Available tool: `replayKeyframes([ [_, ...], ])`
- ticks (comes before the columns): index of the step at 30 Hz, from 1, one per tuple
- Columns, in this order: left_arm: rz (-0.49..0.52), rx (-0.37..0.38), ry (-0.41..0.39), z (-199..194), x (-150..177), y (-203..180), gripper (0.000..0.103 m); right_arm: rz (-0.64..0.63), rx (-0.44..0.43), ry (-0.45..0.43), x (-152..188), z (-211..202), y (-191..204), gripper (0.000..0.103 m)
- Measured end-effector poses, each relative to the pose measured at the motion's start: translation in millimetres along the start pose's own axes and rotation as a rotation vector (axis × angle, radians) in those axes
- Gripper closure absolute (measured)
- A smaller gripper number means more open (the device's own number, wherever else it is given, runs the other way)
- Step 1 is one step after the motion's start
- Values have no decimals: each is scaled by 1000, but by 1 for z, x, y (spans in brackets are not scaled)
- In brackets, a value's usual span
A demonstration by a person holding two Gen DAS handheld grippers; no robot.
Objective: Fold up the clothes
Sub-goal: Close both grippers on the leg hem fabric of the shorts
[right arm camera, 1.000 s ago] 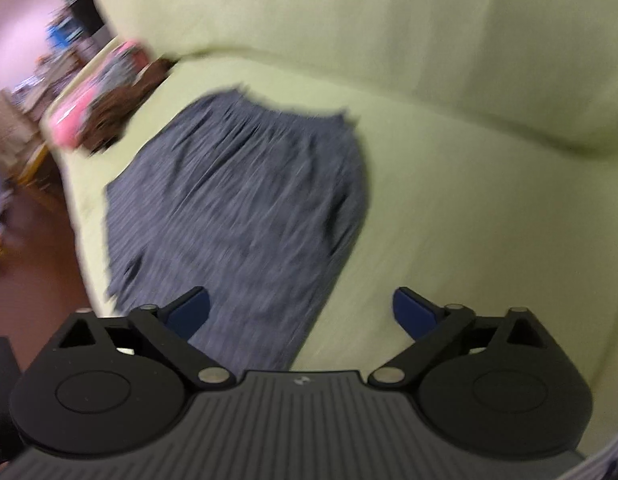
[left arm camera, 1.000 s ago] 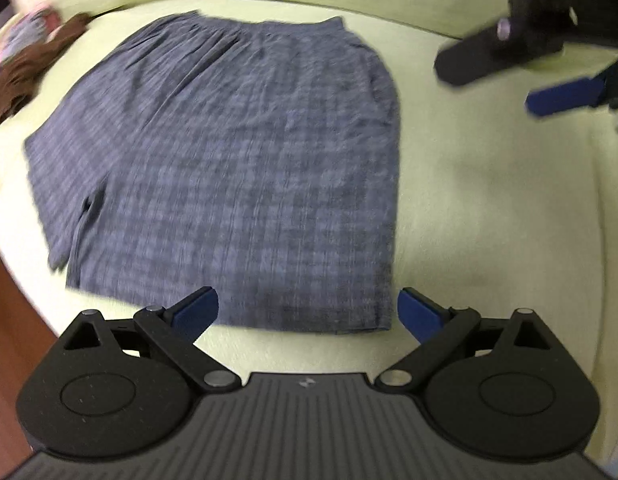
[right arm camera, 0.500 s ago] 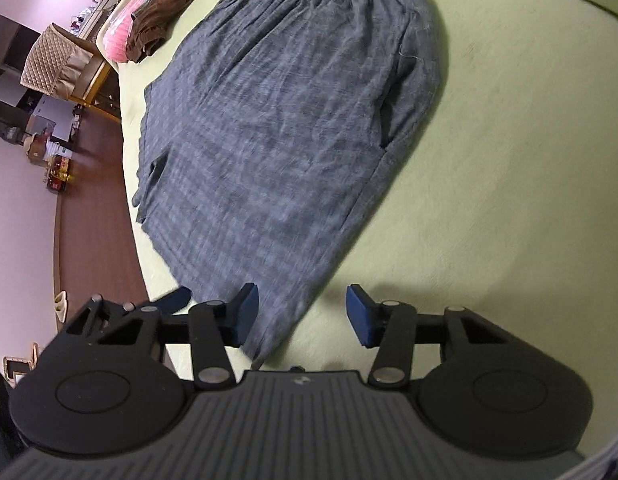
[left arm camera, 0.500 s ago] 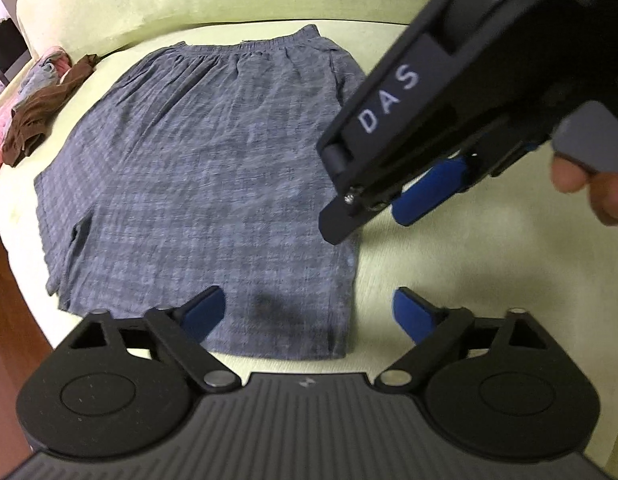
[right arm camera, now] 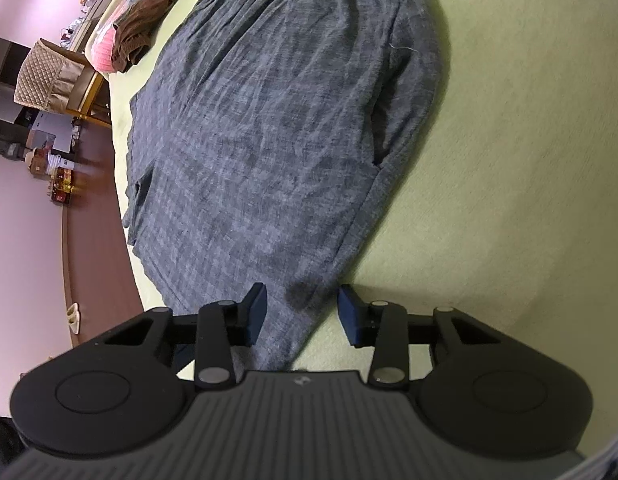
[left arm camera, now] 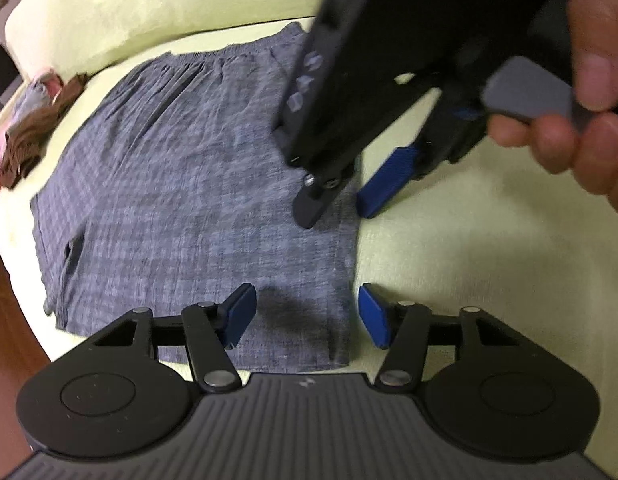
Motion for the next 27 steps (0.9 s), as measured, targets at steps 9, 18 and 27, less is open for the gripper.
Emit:
replayKeyframes([
  [9, 74, -22, 3, 1, -8, -3, 42, 80, -134, -23, -14, -19, 10, 101],
  [18, 63, -167, -13, 7, -27, -5, 42, 129, -179, 9, -22, -17, 17, 101],
  [27, 55, -255, 0, 2, -24, 20, 103, 107, -137, 38, -17, -15, 13, 94],
])
Point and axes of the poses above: each gripper's, at about its wrist camera, not at the fingertips, and z roughly the way its jaws point, y to its left, x to its underside, the point moved 8 cm from there along z, roughly the way its jaws point, and after that the axes turned 9 degrees about y, right-handed, at the moved point
